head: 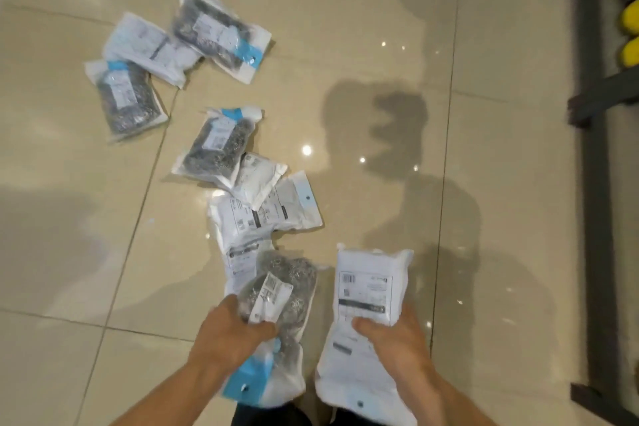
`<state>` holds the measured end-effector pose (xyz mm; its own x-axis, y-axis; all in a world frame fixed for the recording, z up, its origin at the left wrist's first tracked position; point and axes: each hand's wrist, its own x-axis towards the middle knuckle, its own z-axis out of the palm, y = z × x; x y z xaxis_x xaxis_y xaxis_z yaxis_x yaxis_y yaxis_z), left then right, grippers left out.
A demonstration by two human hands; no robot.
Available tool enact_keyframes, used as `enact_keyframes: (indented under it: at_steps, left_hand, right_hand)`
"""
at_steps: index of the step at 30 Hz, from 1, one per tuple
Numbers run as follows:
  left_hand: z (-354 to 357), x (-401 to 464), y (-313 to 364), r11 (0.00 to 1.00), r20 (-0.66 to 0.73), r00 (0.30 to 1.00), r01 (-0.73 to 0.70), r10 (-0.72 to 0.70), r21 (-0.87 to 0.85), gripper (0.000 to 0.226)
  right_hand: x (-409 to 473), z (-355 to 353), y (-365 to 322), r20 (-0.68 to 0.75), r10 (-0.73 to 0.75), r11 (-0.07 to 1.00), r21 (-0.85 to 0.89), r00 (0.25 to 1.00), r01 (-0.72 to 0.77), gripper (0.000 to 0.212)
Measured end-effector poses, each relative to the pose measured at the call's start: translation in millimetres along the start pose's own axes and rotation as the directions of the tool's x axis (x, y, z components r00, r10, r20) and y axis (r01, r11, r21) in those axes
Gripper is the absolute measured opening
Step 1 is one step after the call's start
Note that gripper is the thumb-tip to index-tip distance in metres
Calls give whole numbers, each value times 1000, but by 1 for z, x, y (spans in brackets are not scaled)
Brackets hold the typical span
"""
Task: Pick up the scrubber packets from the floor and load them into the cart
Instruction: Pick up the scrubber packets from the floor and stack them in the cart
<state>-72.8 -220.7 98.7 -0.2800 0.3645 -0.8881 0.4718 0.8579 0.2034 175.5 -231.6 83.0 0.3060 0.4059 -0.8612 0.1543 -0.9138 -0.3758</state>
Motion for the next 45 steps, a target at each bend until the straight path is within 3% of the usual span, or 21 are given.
enact_keyframes:
  at_steps: [2, 7, 14, 19, 23, 25, 27, 29, 30, 36, 39, 42, 45]
  left_hand:
    - [-28, -56, 2, 993, 24, 999, -36, 39, -116, 45]
    - [-109, -196, 6, 945, 18, 986, -155, 167, -289, 66]
    - [-214, -402, 22, 793, -121, 951, -303, 283, -529, 53]
    - [-262, -490, 17, 643, -211, 897, -428, 389, -635, 57]
    - [-287, -539, 13, 505, -201, 886, -410, 417, -760, 27]
    - [-295, -554, 11, 431, -186, 880, -387, 438, -815, 25]
    - [-298, -565, 7, 370, -205, 868, -392, 453, -842, 36]
    - [-304, -570, 4, 322, -226, 851, -405, 474, -856, 74]
    - [-306, -575, 1, 306, -239, 848, -413, 474, -858, 87]
    - [-299, -610, 1, 216, -363, 827, -484, 429, -848, 99]
    - [-281, -629, 4, 126, -464, 838, -514, 288, -849, 56]
    - [-261, -643, 9, 50, -496, 849, -512, 182, -858, 44]
    - [-239, -663, 11, -58, -533, 845, -531, 45, -846, 38]
  right_hand:
    - [-62, -10, -25, 35, 7, 999, 35, 999, -8, 51]
    - [-222, -45, -93, 132, -41, 995, 95, 990, 29, 56]
    - [-420, -92, -180, 217, -249, 967, 118, 944, 228, 48]
    - [-509, -117, -217, 283, -378, 925, 83, 882, 370, 51]
    - [-549, -131, -236, 318, -472, 879, 96, 822, 468, 47]
    - [-561, -135, -245, 344, -505, 861, 135, 792, 491, 52]
    - [-567, -136, -254, 389, -518, 849, 124, 762, 513, 66]
    - [-572, -137, -266, 439, -512, 848, 120, 738, 517, 77]
    - [-574, -137, -276, 479, -504, 848, 117, 718, 517, 78]
    - [-583, -141, -325, 719, -450, 794, 51, 529, 605, 79]
    - [-588, -137, -344, 776, -406, 769, 5, 483, 639, 61]
    - [-590, -135, -359, 849, -357, 725, -10, 389, 689, 80]
    - [-591, -127, -362, 892, -290, 717, -39, 348, 696, 66]
